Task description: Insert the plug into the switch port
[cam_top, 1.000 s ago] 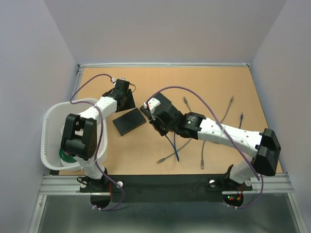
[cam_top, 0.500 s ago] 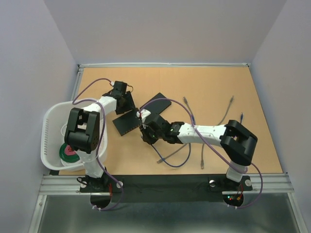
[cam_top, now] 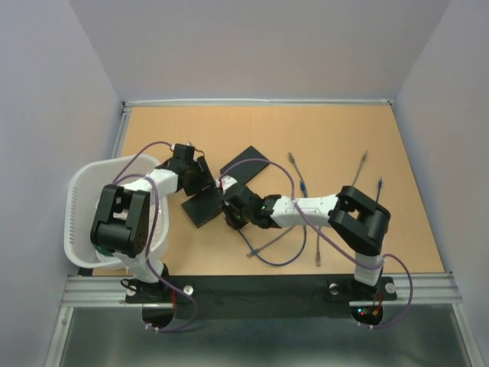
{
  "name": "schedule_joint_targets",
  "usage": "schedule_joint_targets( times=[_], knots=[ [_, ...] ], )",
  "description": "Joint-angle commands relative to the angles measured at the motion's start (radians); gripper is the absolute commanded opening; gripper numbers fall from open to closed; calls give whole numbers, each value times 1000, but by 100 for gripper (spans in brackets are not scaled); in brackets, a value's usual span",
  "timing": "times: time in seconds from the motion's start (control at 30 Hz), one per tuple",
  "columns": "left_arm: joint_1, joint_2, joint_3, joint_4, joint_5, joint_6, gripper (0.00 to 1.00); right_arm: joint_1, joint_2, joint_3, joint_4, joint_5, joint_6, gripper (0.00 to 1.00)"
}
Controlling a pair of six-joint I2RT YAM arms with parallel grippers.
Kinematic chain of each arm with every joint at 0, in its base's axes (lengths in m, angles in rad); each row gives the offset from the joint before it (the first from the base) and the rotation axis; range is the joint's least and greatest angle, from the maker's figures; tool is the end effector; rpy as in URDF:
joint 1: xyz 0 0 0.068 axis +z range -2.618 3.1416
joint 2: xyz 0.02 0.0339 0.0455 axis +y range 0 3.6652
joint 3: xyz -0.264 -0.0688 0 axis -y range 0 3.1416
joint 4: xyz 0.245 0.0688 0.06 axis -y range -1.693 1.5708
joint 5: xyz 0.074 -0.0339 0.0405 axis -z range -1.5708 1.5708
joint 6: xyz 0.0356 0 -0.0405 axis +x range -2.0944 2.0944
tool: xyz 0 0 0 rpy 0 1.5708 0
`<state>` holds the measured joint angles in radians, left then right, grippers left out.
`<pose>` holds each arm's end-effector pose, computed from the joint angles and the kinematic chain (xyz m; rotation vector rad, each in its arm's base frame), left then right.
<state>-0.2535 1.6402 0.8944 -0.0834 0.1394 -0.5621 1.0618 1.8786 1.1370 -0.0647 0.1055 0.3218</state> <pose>0.3209 -0.0882 0.1741 -0.3122 2.4416 -0.5371 0.1967 0.3448 0.1649 -0.8332 2.2913 0.5260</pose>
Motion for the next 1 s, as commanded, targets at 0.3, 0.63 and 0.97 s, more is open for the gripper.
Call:
schedule_joint_targets(
  times=[0.3,0.63,0.97],
  knots=[
    [-36,-102,-138,60,137,-145,69,4,-16,14,57,-3,25,0],
    [-84,-91,-180,111,149,-188,68,3,-12,24,57,8,42,0],
    [-112,-97,-207,111,132,-168,67,4,-19,53,33,184,72,0]
  ],
)
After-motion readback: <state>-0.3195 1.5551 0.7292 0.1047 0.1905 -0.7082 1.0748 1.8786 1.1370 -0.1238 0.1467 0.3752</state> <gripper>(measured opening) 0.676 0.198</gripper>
